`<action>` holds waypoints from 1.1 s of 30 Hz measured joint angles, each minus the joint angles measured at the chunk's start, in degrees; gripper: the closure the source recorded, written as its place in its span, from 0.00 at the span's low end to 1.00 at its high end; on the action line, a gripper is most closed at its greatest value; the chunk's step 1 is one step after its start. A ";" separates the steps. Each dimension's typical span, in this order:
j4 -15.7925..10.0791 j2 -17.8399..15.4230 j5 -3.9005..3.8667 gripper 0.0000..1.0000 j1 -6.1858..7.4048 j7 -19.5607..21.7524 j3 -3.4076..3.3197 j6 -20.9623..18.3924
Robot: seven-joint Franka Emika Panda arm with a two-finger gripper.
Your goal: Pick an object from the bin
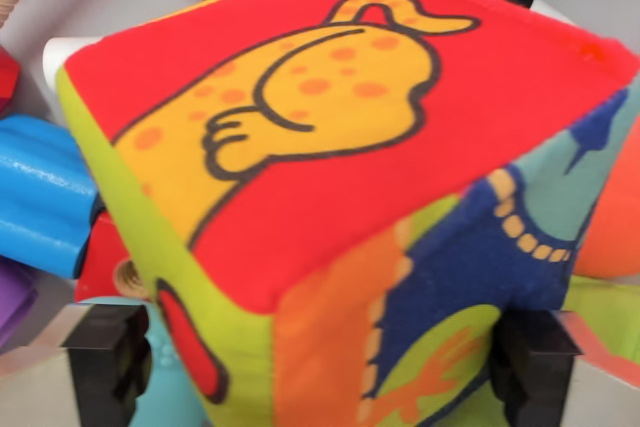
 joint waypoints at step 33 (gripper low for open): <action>-0.07 -1.43 0.00 1.00 0.01 -0.01 -0.02 -1.22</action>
